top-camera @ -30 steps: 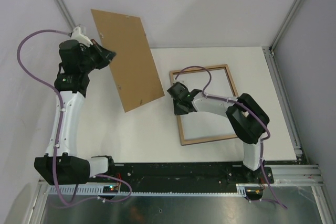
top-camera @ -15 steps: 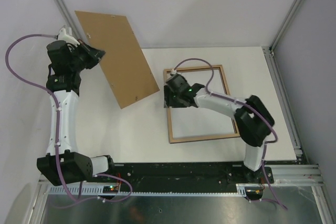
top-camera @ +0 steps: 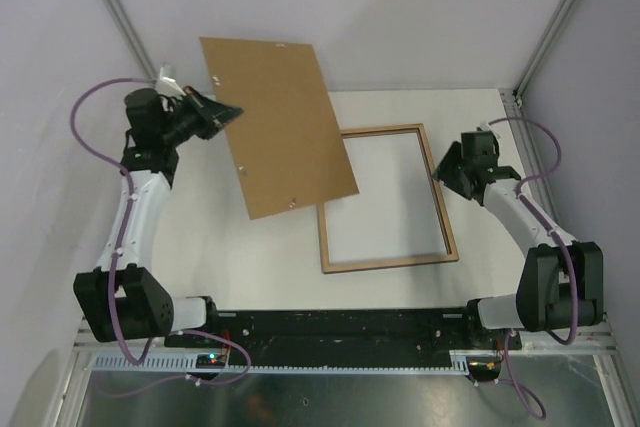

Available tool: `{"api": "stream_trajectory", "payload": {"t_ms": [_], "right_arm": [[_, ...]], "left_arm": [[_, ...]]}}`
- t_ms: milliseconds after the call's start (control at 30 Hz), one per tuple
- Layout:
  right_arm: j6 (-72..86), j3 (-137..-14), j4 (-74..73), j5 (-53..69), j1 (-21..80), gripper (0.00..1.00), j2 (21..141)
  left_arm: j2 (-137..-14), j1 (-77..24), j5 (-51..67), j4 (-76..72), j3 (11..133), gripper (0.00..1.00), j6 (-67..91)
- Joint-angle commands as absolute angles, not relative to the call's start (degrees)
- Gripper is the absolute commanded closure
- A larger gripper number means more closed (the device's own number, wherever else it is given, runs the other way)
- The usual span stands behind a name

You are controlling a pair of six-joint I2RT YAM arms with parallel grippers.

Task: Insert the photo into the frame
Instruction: Place the backboard on the frame body.

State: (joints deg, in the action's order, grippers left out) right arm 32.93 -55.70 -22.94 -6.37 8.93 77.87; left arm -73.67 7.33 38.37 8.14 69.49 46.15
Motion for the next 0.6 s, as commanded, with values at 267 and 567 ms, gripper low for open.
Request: {"api": "stream_trajectory", "payload": {"t_ms": [267, 567], "right_arm": [[33.53, -49.22, -15.94, -2.19, -4.23, 0.63, 83.05], [33.57, -47.11, -14.08, -1.43, -4.57, 0.83, 88.43]], "left_arm": [[-76.29, -4.42, 46.57, -11.57, 60.54, 1.0, 57.68], [-79.25, -8.1, 44.4, -17.54, 55.88, 1.0, 59.88]]}}
